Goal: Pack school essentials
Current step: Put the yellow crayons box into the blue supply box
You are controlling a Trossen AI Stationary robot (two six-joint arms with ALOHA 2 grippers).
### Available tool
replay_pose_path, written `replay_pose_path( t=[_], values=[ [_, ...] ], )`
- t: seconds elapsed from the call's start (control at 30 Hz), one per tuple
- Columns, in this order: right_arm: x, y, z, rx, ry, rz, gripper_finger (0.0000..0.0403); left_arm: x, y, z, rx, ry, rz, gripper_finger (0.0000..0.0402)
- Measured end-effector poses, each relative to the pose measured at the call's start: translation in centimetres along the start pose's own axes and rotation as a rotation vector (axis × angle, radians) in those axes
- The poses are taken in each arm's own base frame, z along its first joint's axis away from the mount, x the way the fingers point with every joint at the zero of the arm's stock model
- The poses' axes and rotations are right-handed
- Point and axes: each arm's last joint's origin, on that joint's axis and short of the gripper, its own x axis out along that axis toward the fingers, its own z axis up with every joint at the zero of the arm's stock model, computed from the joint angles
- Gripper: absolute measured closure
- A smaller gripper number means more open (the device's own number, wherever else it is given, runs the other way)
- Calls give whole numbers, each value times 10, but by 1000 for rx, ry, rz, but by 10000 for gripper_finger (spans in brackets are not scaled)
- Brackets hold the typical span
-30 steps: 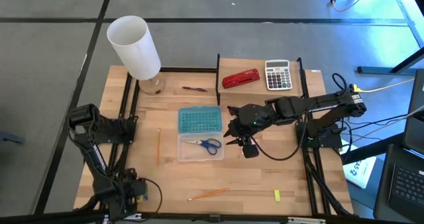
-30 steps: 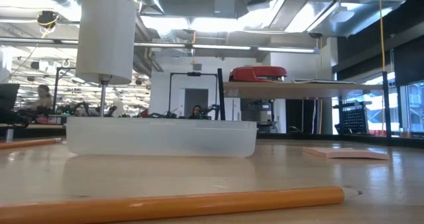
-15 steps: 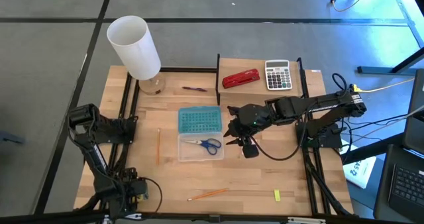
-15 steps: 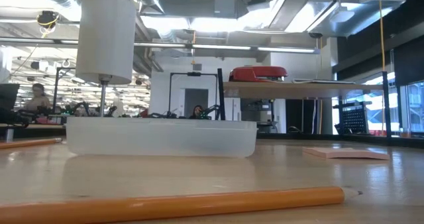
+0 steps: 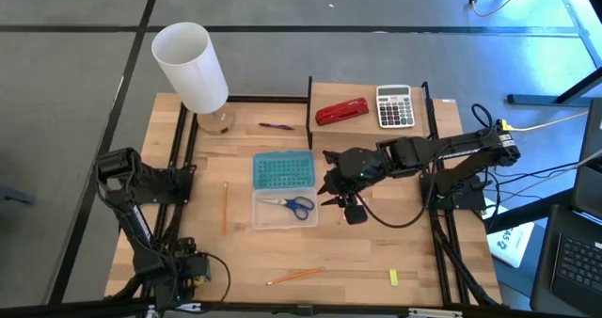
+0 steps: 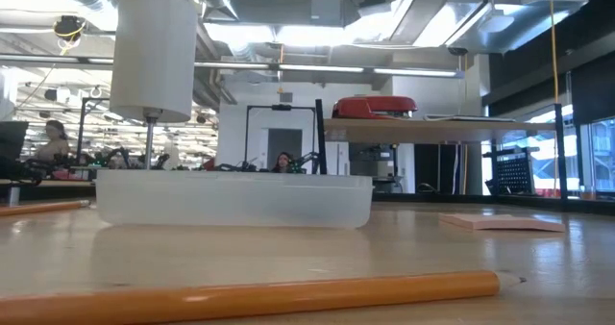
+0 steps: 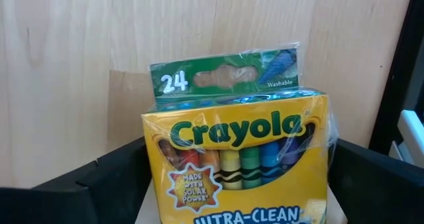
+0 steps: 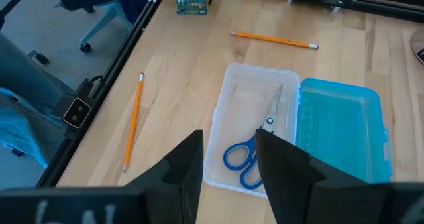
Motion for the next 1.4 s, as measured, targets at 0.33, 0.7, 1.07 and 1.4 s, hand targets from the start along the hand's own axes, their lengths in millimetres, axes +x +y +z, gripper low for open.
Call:
replay_pose_path(
  t=[0.33, 0.7, 1.07, 1.4],
  values=[
    [0, 0, 0, 0, 0, -1, 264, 0, 0, -1, 10, -4, -2, 3],
    [0, 0, 0, 0, 0, -1, 264, -1, -3, -6, 20, -27, -17, 3],
    [0, 0, 0, 1, 0, 0, 264, 1, -1, -7, 20, -27, -15, 46],
    [0, 0, 0, 1, 0, 0, 264, 1, 0, -6, 21, -47, -10, 73]
  ],
)
